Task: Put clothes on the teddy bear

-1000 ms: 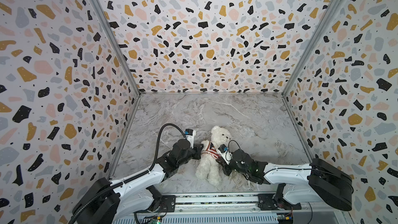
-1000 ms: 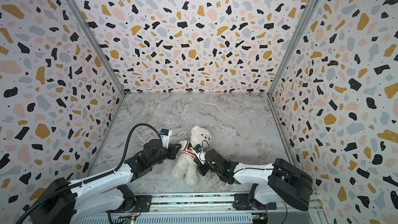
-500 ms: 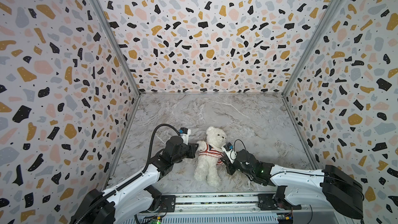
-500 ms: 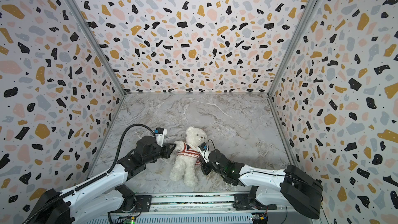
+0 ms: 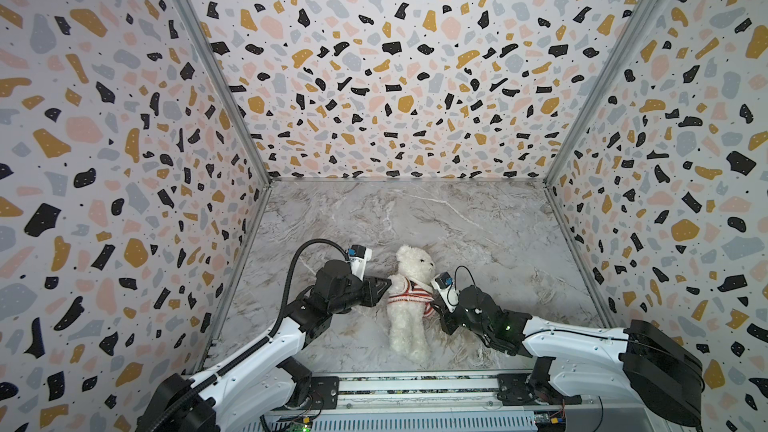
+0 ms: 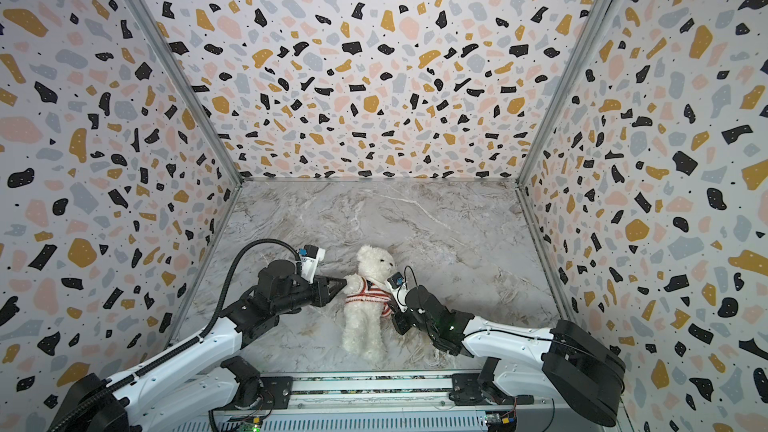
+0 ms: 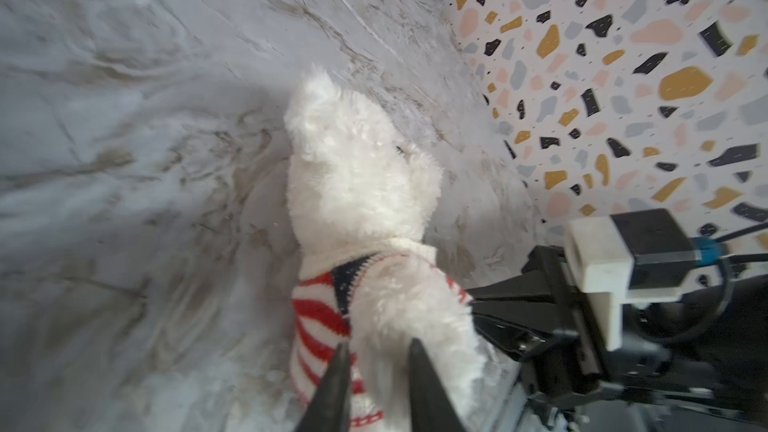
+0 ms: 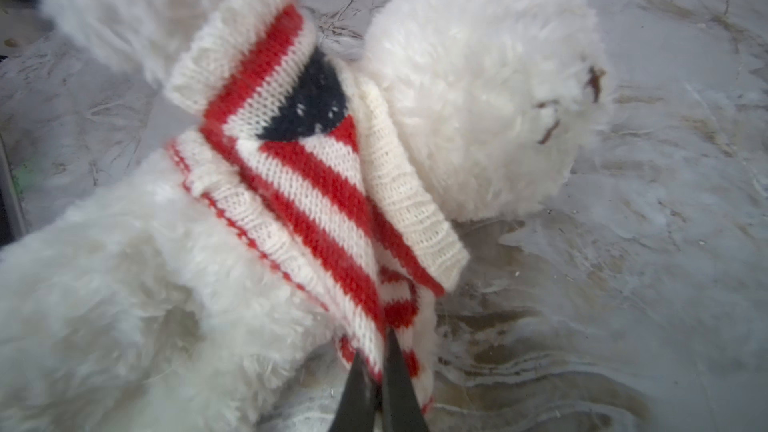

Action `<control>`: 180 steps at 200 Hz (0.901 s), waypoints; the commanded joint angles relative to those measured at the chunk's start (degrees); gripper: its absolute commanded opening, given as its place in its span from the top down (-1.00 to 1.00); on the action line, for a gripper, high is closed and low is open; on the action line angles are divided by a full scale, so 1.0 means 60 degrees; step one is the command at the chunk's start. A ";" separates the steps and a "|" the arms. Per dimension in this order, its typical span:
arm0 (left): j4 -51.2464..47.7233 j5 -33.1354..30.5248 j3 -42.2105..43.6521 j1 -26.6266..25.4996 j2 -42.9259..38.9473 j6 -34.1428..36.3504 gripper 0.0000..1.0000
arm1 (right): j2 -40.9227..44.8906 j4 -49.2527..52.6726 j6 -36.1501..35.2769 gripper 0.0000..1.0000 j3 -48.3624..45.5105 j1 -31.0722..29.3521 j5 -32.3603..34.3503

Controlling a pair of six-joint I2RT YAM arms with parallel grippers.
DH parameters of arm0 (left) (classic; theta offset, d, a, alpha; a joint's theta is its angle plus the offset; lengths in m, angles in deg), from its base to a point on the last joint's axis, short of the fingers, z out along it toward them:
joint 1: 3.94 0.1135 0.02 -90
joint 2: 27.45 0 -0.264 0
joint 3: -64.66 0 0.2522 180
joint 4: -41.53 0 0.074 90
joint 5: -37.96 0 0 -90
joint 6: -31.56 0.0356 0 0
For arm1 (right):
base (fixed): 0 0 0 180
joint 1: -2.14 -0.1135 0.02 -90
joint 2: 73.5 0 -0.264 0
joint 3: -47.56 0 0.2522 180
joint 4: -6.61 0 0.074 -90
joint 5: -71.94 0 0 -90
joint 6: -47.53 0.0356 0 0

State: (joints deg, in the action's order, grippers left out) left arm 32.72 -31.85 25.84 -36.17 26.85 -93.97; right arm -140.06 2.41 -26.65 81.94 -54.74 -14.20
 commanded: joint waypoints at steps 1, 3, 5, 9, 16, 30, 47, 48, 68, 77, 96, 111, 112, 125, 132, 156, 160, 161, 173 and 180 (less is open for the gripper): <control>-0.0222 -0.0606 -0.0190 0.0061 -0.0397 0.0531 -0.03 | -0.0131 0.0054 -0.0329 1.00 0.0339 -0.0225 0.0047; -0.0253 -0.0639 -0.0189 0.0056 -0.0438 0.0538 -0.06 | -0.0149 0.0031 -0.0353 1.00 0.0371 -0.0244 0.0064; -0.0305 -0.0658 -0.0181 0.0054 -0.0482 0.0566 -0.09 | -0.0160 0.0032 -0.0373 1.00 0.0378 -0.0253 0.0062; -0.0385 -0.0695 -0.0177 0.0045 -0.0568 0.0627 -0.15 | -0.0203 0.0006 -0.0410 1.00 0.0449 -0.0301 0.0066; -0.0491 -0.0797 -0.0154 0.0000 -0.0749 0.0696 -0.26 | -0.0270 -0.0021 -0.0459 1.00 0.0551 -0.0347 0.0073; -0.0472 -0.0863 -0.0040 -0.0056 -0.0937 0.0714 -0.39 | -0.0431 -0.0145 -0.0561 1.00 0.0703 -0.0428 0.0044; -0.0280 -0.0839 0.0002 -0.0117 -0.0825 0.0703 -0.42 | -0.0691 -0.0325 -0.0608 1.00 0.0804 -0.0480 -0.0091; -0.0267 -0.0842 0.0002 -0.0127 -0.0814 0.0705 -0.43 | -0.0702 -0.0329 -0.0611 1.00 0.0807 -0.0480 -0.0096; 0.0042 -0.1088 -0.0013 -0.0210 -0.0458 0.0728 -0.44 | -0.0975 -0.0413 -0.0630 1.00 0.0899 -0.0547 -0.0164; 0.0185 -0.1191 0.0000 -0.0210 -0.0242 0.0728 -0.44 | -0.1048 -0.0463 -0.0614 1.00 0.0892 -0.0565 -0.0175; 0.0410 -0.1297 0.0042 -0.0253 0.0291 0.0825 -0.41 | -0.1101 -0.0553 -0.0535 1.00 0.0832 -0.0617 -0.0175; 0.0630 -0.1293 0.0071 -0.0306 0.0615 0.0868 -0.30 | -0.1109 -0.0588 -0.0483 1.00 0.0801 -0.0669 -0.0140; 0.0657 -0.1288 0.0073 -0.0316 0.0624 0.0860 -0.30 | -0.1116 -0.0592 -0.0483 1.00 0.0799 -0.0670 -0.0142; 0.1003 -0.1160 0.0075 -0.0371 0.0796 0.0797 -0.22 | -0.1136 -0.0607 -0.0453 1.00 0.0782 -0.0682 -0.0154; 0.1144 -0.1111 0.0061 -0.0407 0.0896 0.0765 -0.19 | -0.1150 -0.0603 -0.0453 1.00 0.0782 -0.0699 -0.0151; 0.1361 -0.0998 -0.0071 -0.0570 0.1319 0.0749 -0.12 | -0.1209 -0.0641 -0.0482 1.00 0.0767 -0.0703 -0.0159; 0.1384 -0.1024 -0.0070 -0.0608 0.1376 0.0745 -0.10 | -0.1210 -0.0632 -0.0498 1.00 0.0781 -0.0704 -0.0160; 0.1393 -0.1030 -0.0071 -0.0614 0.1400 0.0733 -0.09 | -0.1210 -0.0636 -0.0505 1.00 0.0781 -0.0702 -0.0160; 0.1459 -0.1086 -0.0072 -0.0678 0.1559 0.0721 0.06 | -0.1240 -0.0653 -0.0501 1.00 0.0782 -0.0711 -0.0144; 0.1505 -0.1124 -0.0072 -0.0693 0.1632 0.0698 0.15 | -0.1221 -0.0662 -0.0497 1.00 0.0779 -0.0705 -0.0143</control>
State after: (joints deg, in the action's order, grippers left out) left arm 37.96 -38.82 25.91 -39.56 35.29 -90.15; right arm -147.23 -1.17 -29.54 85.90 -58.63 -14.81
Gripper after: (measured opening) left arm 0.490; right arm 0.051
